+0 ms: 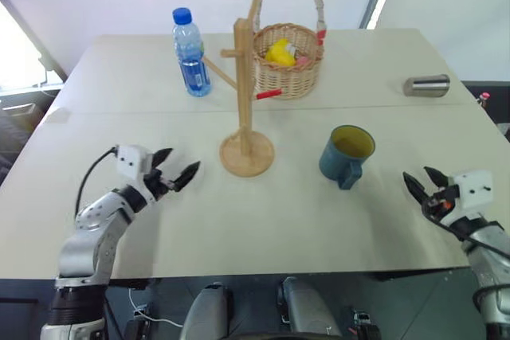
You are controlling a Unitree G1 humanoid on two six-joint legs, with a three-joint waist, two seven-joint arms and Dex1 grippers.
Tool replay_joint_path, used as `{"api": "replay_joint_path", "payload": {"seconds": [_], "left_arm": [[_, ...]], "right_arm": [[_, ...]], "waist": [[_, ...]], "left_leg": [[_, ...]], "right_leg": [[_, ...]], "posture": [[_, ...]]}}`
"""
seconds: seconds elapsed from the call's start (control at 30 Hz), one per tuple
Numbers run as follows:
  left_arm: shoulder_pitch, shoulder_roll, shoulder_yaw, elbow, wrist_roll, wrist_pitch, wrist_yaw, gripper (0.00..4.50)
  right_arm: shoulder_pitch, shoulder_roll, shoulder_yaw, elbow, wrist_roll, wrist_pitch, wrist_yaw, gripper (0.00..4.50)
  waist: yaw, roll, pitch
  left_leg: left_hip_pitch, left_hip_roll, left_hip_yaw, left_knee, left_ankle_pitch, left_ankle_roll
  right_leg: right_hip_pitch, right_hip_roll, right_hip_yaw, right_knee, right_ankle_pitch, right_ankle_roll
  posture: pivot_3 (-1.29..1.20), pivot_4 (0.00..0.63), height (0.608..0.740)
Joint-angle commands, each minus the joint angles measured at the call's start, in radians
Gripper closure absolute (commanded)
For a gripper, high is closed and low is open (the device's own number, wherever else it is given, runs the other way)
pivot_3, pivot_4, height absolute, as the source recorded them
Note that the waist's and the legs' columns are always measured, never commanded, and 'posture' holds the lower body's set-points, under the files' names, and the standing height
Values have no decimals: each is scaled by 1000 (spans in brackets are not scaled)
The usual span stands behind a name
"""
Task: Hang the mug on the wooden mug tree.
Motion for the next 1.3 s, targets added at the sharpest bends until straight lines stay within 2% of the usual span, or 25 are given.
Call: {"api": "replay_joint_path", "payload": {"seconds": [0.03, 0.2, 0.37, 0.47, 0.7, 0.93, 1.3], "left_arm": [[-19, 13, -83, -44, 4, -27, -96, 0], [-23, 28, -167, -76, -8, -25, -204, 0], [-30, 26, -234, -112, 13, -33, -251, 0], [-35, 14, -261, -128, 16, -34, -248, 0], [-35, -6, -282, -149, 14, -24, -222, 0], [-30, -10, -283, -158, 13, -27, -208, 0], [-23, -6, -282, -180, 12, -27, -193, 0]], "right_arm": [[71, 34, 22, -176, 20, 30, 2, 2166], [104, 132, 181, -334, -77, 50, -82, 2166], [54, 250, 315, -362, -233, 44, -231, 2166], [50, 290, 358, -355, -291, 29, -271, 2166], [7, 332, 350, -308, -330, 18, -336, 2166], [-16, 340, 360, -290, -321, 15, -324, 2166], [-29, 360, 344, -245, -361, 10, -379, 2166]], "waist": [[-4, 0, 0], [-7, 0, 0], [-1, 0, 0], [2, 0, 0], [-4, 0, 0], [-3, 0, 0], [-3, 0, 0]], "left_leg": [[0, 0, 0, 0, 0, 0], [1, 1, 0, 0, 0, 0], [0, 1, 0, 1, 0, 0], [-1, 1, 0, 1, 0, 0], [-1, 0, 0, 1, 0, 0], [0, 0, 0, 1, 0, 0], [0, 0, 0, 1, 0, 0]], "right_leg": [[0, 0, 0, 0, 0, 0], [0, 2, 1, 1, 0, 0], [0, 1, 1, 0, -2, -3], [-1, 1, 0, 0, -2, -3], [-1, 1, 0, -1, 0, 0], [-1, 2, 0, 0, 0, 0], [0, 2, 0, 0, 0, 0]], "posture": [[0, 150, 740], [0, 150, 740], [0, 150, 740], [0, 150, 740], [0, 150, 740], [0, 150, 740], [0, 150, 740]]}}
